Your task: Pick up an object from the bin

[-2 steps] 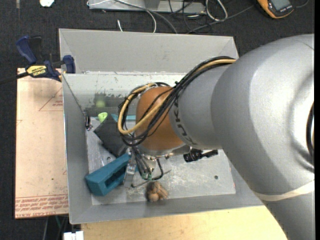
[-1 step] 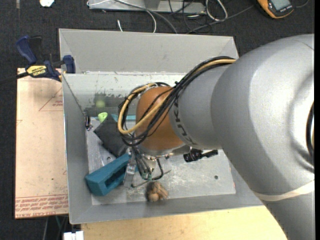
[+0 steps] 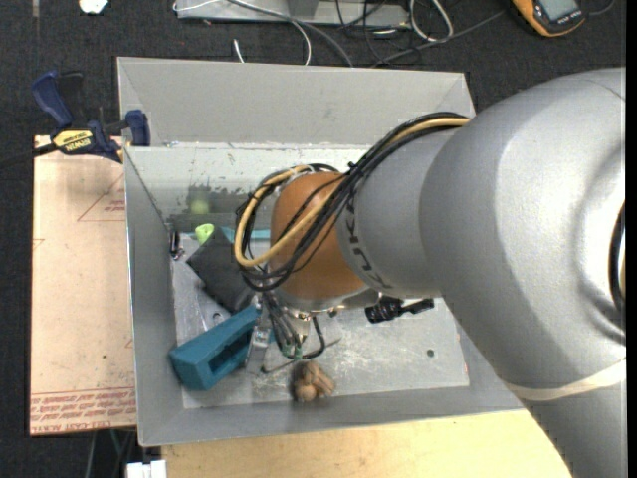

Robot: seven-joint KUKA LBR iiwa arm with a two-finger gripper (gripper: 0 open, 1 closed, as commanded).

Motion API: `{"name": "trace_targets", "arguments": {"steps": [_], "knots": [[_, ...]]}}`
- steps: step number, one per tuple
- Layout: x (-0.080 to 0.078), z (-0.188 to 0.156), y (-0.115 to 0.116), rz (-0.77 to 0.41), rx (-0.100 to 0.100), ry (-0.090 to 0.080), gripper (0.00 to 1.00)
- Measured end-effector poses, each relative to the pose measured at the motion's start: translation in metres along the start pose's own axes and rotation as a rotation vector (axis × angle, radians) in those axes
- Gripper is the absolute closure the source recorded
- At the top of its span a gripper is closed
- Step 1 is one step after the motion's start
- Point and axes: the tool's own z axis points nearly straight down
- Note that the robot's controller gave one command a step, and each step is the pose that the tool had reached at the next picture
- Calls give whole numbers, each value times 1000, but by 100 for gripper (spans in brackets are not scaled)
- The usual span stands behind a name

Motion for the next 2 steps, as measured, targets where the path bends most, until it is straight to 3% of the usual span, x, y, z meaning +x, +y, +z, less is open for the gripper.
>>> {"name": "trace_targets", "arguments": {"steps": [2], "knots": [[0, 0, 0, 0, 0, 0, 100]]}}
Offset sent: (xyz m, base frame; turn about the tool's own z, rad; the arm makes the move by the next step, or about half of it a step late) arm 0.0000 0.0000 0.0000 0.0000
